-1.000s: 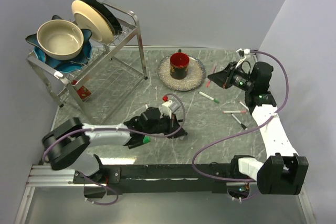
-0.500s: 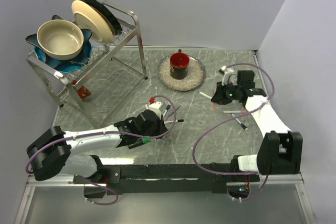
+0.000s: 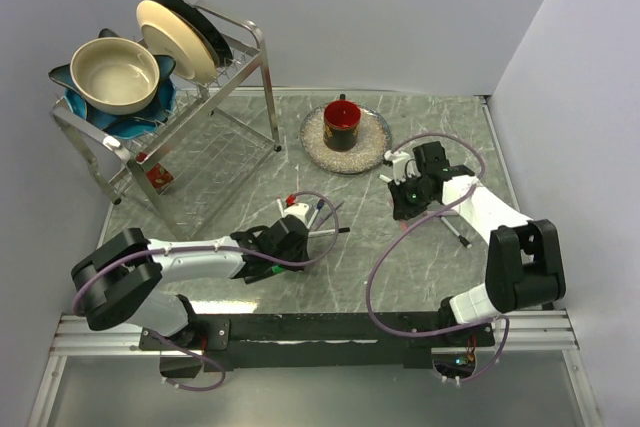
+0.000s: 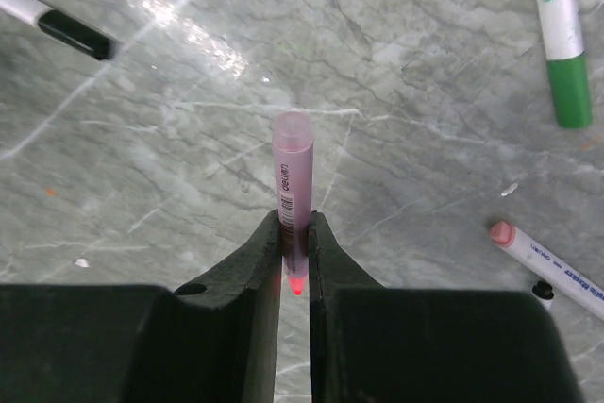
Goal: Open the pen caps
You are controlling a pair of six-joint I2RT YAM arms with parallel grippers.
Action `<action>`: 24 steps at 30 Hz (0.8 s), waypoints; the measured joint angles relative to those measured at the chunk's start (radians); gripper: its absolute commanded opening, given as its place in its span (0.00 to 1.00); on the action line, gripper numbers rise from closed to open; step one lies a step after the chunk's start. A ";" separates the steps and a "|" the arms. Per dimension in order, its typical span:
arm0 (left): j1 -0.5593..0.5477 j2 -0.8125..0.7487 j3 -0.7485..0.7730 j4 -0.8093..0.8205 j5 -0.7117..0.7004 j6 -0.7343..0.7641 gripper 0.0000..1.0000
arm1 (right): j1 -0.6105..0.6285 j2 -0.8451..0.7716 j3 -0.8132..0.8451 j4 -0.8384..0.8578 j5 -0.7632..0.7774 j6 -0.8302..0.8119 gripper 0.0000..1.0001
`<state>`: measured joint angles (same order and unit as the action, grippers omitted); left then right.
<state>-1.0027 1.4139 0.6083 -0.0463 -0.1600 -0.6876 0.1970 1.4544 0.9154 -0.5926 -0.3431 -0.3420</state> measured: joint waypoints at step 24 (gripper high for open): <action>-0.057 0.101 0.109 -0.091 -0.105 -0.014 0.38 | 0.024 0.132 -0.008 -0.024 0.161 -0.016 0.37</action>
<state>-1.0595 1.5146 0.7170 -0.1375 -0.2646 -0.7013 0.2211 1.5867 0.9077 -0.6170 -0.1818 -0.3576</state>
